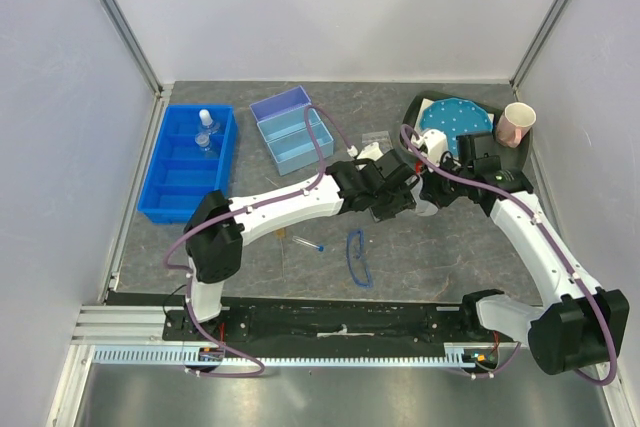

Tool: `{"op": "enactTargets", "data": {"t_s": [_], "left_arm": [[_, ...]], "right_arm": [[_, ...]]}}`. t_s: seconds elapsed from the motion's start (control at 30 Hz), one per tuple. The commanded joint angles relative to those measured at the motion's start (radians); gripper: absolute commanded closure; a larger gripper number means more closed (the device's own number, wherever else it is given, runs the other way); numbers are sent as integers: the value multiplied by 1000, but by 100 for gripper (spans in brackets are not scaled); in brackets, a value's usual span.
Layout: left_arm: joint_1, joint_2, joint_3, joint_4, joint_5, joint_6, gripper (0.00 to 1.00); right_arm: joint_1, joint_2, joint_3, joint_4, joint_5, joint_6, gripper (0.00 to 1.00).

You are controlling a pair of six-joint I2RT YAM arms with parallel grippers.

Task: Organize the chemistry lab equipment

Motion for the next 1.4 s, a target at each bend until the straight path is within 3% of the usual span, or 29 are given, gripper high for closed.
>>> {"op": "enactTargets", "data": {"t_s": [0.0,0.13,0.3,0.47,0.7,0.9,1.1,1.2,1.37], "left_arm": [[-7,27,39,-16,-92,0,44],[-7,46,47,-22,-108,36,57],[-7,58,55,-47,-131,62,65],[-5,55,47,-59,-139,88,73],[-5,26,19,-61,-151,106,94],[2,4,-11,-58,-147,122,98],[25,-71,-118,26,-116,183,98],[50,-121,-197,63,-90,235,98],[134,-243,-364,125,11,350,98]], "right_arm": [[18,-26,-12,51,-13,40,100],[44,-27,-27,75,4,57,100],[60,-29,-35,98,-1,74,100],[63,-44,-33,98,-93,63,98],[63,-47,-33,83,-191,43,95],[61,-54,-43,57,-297,6,90],[63,-84,-33,9,-355,-58,70],[63,-104,0,-46,-397,-127,49],[58,-143,20,-72,-383,-186,28]]}}
